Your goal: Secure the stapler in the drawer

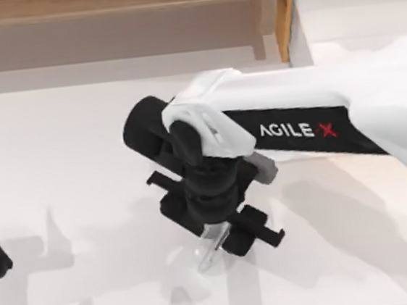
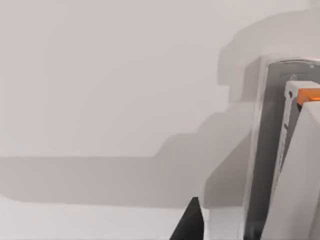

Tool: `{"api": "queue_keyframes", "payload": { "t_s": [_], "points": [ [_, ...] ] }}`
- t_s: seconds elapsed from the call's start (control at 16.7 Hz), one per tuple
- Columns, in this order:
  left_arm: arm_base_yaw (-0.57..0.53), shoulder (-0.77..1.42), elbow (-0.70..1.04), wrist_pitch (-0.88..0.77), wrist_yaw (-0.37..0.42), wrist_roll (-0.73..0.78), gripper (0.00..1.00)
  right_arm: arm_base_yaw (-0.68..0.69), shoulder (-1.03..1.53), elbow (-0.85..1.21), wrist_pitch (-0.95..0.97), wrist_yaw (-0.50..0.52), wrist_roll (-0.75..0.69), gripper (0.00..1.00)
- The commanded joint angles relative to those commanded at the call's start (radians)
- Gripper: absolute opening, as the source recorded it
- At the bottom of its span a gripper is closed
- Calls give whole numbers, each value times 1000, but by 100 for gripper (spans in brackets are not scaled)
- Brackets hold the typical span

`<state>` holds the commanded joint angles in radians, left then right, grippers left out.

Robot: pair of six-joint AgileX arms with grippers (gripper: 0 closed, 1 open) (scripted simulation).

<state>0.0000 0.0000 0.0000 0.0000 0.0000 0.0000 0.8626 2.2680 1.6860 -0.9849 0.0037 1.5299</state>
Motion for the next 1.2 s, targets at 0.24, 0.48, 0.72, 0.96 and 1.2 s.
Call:
{"api": "queue_keyframes", "payload": {
  "t_s": [0.24, 0.48, 0.72, 0.96, 1.2],
  "points": [
    [0, 0, 0, 0, 0, 0, 100, 0, 0, 0, 0, 0, 0, 2],
    [0, 0, 0, 0, 0, 0, 100, 0, 0, 0, 0, 0, 0, 0],
    [0, 0, 0, 0, 0, 0, 100, 0, 0, 0, 0, 0, 0, 0],
    [0, 0, 0, 0, 0, 0, 100, -3, -13, 22, -34, 1, 2, 0],
    [0, 0, 0, 0, 0, 0, 100, -3, -37, 64, -99, 0, 0, 0]
  ]
}}
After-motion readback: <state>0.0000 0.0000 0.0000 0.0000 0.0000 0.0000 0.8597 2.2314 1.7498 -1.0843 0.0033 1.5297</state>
